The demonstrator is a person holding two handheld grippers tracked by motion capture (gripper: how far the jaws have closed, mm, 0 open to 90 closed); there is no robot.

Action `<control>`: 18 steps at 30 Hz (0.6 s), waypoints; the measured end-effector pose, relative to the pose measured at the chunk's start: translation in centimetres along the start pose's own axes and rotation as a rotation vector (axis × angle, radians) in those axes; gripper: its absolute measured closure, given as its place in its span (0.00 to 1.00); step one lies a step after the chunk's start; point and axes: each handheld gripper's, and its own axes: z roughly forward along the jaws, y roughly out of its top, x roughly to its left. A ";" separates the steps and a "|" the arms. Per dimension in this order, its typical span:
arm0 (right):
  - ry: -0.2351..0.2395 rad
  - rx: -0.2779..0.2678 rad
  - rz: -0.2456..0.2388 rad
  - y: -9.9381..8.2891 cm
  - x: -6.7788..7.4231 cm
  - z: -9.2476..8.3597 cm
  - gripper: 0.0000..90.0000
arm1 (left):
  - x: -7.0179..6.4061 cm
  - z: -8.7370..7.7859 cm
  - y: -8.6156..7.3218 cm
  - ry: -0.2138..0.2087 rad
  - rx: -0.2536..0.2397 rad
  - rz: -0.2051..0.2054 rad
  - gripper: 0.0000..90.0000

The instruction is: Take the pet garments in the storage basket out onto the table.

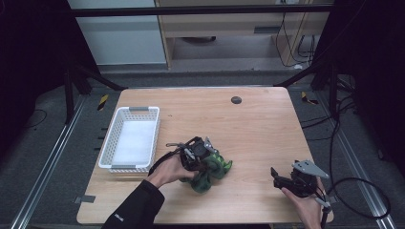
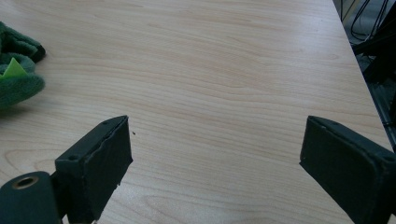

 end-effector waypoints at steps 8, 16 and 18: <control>0.004 0.004 -0.001 0.0 0.1 0.1 0.09 | -0.1 0.0 -0.1 0.005 0.005 0.003 0.71; 0.003 0.003 0.001 0.0 0.0 0.1 0.09 | 0.0 -0.8 -0.4 0.019 -0.020 -0.006 0.51; 0.003 0.003 0.004 0.0 0.0 0.0 0.09 | 0.0 -1.4 -0.6 0.017 -0.048 -0.014 0.44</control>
